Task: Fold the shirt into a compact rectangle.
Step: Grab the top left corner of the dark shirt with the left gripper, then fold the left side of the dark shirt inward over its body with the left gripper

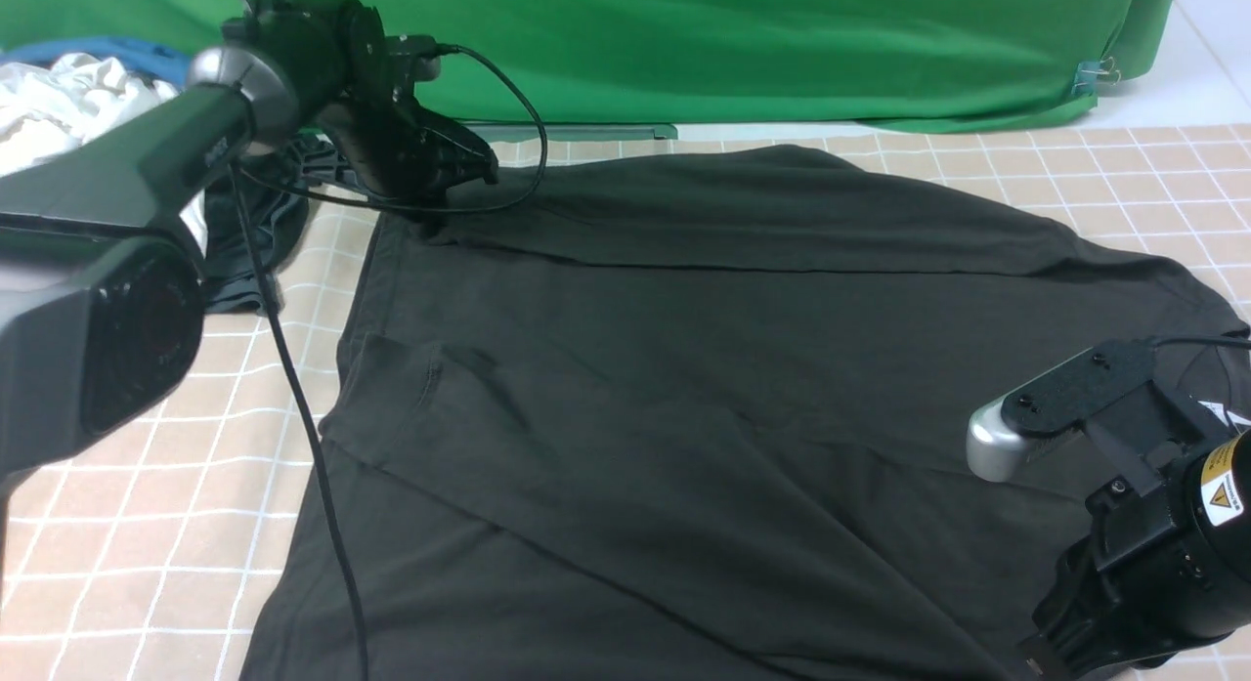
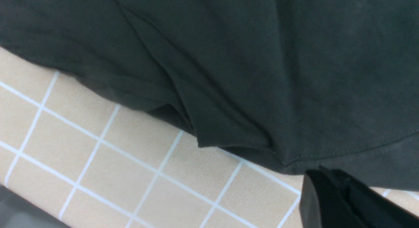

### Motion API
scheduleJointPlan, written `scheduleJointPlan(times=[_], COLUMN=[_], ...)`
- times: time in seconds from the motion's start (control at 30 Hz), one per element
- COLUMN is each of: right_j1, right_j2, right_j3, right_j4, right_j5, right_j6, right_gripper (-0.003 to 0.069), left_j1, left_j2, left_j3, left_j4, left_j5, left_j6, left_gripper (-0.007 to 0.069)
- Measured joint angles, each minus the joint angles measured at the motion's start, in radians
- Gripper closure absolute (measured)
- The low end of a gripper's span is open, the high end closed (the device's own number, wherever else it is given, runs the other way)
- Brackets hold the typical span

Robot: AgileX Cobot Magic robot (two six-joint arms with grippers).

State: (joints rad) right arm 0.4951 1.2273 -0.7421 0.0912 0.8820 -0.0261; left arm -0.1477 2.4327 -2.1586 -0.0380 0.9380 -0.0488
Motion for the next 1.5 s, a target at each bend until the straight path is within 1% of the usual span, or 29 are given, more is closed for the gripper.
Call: scheduleJointPlan(times=[0.33,0.4,0.5,0.6,0.7,0.87,0.93,0.97,1.1,1.3,1.4,1.5], right_j1=[0.0,0.0,0.0,0.0,0.0,0.0,0.0,0.0,0.0,-0.02,-0.096,-0.164], right_j2=[0.0,0.0,0.0,0.0,0.0,0.0,0.0,0.0,0.0,0.0,0.001,0.011], right_j3=[0.0,0.0,0.0,-0.012,-0.042,-0.083,-0.091,-0.1,-0.109,-0.113,-0.131,-0.164], right_j4=[-0.005,-0.027,-0.082,-0.155,-0.21,-0.225,-0.226,-0.228,-0.228,-0.231,-0.232,-0.233], right_j5=[-0.001,-0.004,-0.02,-0.023,-0.03,-0.07,-0.074,-0.076,-0.091,-0.124,-0.131,-0.121], right_j6=[0.0,0.0,0.026,0.076,0.105,0.112,0.112,0.112,0.113,0.138,0.159,0.158], right_gripper=[0.0623,0.0623,0.0623,0.0622,0.062,0.0615,0.0615,0.0615,0.0609,0.06,0.0594,0.059], left_j1=[-0.002,-0.002,-0.002,-0.002,-0.002,-0.002,-0.002,-0.002,-0.002,-0.002,-0.002,-0.002], left_j2=[-0.198,-0.225,-0.28,-0.366,-0.48,-0.598,-0.615,-0.627,-0.634,-0.634,-0.634,-0.634], left_j3=[0.001,0.004,0.051,0.166,0.355,0.621,0.673,0.732,0.836,0.913,0.922,0.922], left_j4=[-0.031,-0.033,-0.043,-0.061,-0.062,-0.072,-0.078,-0.079,-0.1,-0.121,-0.09,-0.052], left_j5=[0.218,0.26,0.27,0.27,0.274,0.237,0.221,0.203,0.148,0.134,0.129,0.117], left_j6=[0.04,0.049,0.034,0.021,-0.009,-0.049,-0.053,-0.057,-0.06,-0.06,-0.059,-0.058], left_gripper=[0.0587,0.0587,0.0587,0.0587,0.0587,0.0587,0.0587,0.0587,0.0587,0.0584,0.0545,0.045])
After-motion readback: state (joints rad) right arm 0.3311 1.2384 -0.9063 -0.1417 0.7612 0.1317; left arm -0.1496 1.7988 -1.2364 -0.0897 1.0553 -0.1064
